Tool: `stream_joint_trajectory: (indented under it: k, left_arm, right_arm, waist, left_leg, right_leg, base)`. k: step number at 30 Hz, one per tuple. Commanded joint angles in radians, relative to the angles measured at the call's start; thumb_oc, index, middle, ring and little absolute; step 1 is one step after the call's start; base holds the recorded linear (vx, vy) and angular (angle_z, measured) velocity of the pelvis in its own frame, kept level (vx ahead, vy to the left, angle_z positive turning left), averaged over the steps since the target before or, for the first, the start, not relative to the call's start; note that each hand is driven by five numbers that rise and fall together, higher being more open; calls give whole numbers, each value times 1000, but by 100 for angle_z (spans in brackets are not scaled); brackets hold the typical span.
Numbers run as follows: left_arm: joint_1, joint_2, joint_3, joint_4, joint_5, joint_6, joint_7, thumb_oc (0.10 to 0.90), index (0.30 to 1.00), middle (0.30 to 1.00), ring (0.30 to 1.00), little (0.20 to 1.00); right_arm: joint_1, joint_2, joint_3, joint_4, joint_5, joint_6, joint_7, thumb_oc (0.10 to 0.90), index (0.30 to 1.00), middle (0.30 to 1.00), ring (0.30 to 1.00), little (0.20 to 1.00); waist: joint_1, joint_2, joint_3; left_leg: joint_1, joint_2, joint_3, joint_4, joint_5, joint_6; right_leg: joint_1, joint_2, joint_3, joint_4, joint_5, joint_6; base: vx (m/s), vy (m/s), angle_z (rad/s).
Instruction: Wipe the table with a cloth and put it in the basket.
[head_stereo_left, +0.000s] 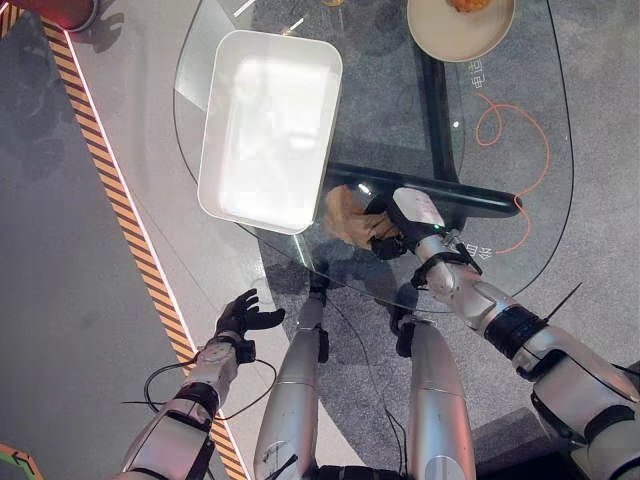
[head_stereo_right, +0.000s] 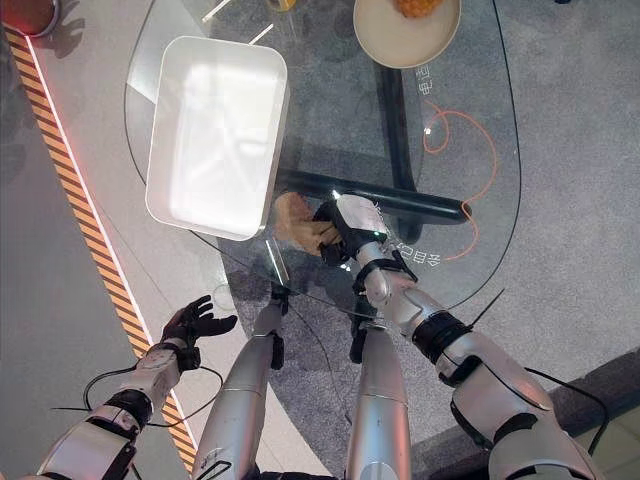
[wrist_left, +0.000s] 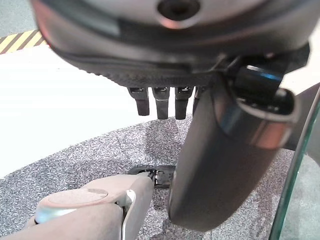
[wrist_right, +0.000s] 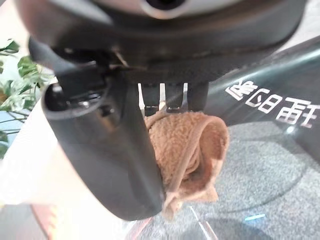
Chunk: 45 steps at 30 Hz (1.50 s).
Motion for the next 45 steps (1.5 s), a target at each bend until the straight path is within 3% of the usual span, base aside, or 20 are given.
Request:
stream_joint_trajectory:
  k: [1,13,20,27,37,42,45]
  left_arm:
    - [26,13,19,47,-44,-31,22,800,900,900,900,900]
    - [13,18,35,58,-74,-52,24,800,900,900,900,900]
    - [19,16,95,17,-257,-147,58,800,900,900,900,900]
    - [-1,45,217,-86,-404,-273,185,800,900,900,900,900]
    - [-25,47,282,-259,-396,-429,312,800,900,900,900,900]
    - [-2,37,302,-353,-407,-486,316,800,900,900,900,900]
    - [20,25,310,-453,-411,-524,258,800,900,900,900,900]
  right_arm:
    - [9,16,10,-150,-17,-48,-9,100,300,300,300,200]
    - [14,21,-16,-92,-19,-38,-77,100,300,300,300,200]
    - [31,23,-67,-93,50,-17,-157,100,300,300,300,200]
    - [37,43,-165,-73,148,-37,-289,100,300,300,300,200]
    - [53,63,-266,-123,202,-66,-353,100,300,300,300,200]
    - [79,68,-308,-203,179,-71,-350,100,300,300,300,200]
    - [107,67,-339,-290,160,-74,-354,100,300,300,300,200]
  waist:
    - [3,-30,-21]
    - [1,-31,-21]
    - [2,-28,-21]
    - [15,-33,-21]
    - [20,-42,-21]
    - [19,-42,-21]
    - [17,-42,-21]
  left_leg:
    - [28,-69,85,142,-160,34]
    - [29,-66,87,149,-162,38]
    - [26,-67,84,157,-163,40]
    - [17,-64,72,162,-166,45]
    - [12,-64,61,159,-168,50]
    - [14,-66,59,152,-169,51]
    - [15,-67,59,150,-171,52]
  right_leg:
    - [39,41,4,-230,142,38]
    - [37,41,5,-222,146,39]
    - [31,40,9,-204,140,37]
    - [22,45,9,-187,133,36]
    - [22,53,10,-185,129,34]
    - [26,54,11,-192,129,35]
    - [29,56,15,-194,127,35]
  base:
    - [0,0,0]
    - [0,0,0]
    - [0,0,0]
    - [2,-25,0]
    - [-1,-7,0]
    - [0,0,0]
    - [0,0,0]
